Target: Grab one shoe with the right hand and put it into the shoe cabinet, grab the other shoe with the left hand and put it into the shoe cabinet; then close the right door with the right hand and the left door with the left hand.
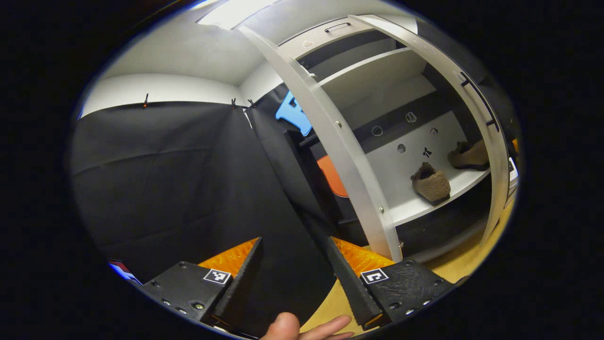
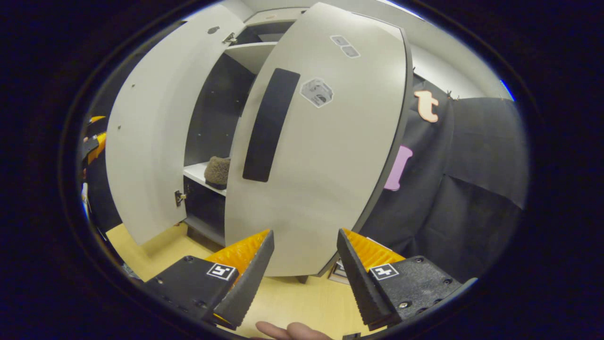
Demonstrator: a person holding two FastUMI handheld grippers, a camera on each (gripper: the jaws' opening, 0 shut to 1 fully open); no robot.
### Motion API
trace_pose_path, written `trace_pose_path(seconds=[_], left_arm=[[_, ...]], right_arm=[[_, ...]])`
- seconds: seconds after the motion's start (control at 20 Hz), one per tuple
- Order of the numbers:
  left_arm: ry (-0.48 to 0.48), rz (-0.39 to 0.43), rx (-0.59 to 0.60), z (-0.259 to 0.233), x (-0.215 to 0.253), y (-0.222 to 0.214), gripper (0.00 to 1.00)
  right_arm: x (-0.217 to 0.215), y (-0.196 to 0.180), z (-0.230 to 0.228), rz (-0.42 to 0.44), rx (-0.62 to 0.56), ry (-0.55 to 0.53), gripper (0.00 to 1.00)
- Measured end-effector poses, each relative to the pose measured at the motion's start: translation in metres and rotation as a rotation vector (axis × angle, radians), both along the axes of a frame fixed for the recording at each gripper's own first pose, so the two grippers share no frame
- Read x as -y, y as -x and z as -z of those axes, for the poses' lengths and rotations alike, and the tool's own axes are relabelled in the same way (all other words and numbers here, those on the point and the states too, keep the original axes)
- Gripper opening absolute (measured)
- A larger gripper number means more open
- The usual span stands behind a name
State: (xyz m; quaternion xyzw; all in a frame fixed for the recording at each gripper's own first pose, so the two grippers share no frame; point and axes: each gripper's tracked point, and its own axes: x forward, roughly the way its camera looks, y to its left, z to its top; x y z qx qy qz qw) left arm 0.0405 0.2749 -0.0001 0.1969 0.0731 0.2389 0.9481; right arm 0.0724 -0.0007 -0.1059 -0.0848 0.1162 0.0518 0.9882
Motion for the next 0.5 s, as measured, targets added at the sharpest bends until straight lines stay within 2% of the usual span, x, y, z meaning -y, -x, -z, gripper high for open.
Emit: trace_pose_path(seconds=[0.15,0.2,0.3,0.5], left_arm=[[0.090,-0.013,0.002,0.005,0.000,0.000,0.83],[0.091,-0.008,0.000,0.004,0.001,0.000,0.82],[0.094,0.024,-0.003,0.002,0.005,-0.001,0.81],[0.172,0.131,0.010,-0.008,0.031,-0.005,0.81]], right_arm=[[-0.004,-0.002,-0.001,0.009,-0.010,-0.039,0.89],[-0.004,-0.001,-0.002,0.011,-0.013,-0.045,0.89],[-0.003,-0.002,0.000,0.018,-0.013,-0.047,0.89],[0.002,0.000,0.002,0.037,-0.017,-0.055,0.89]])
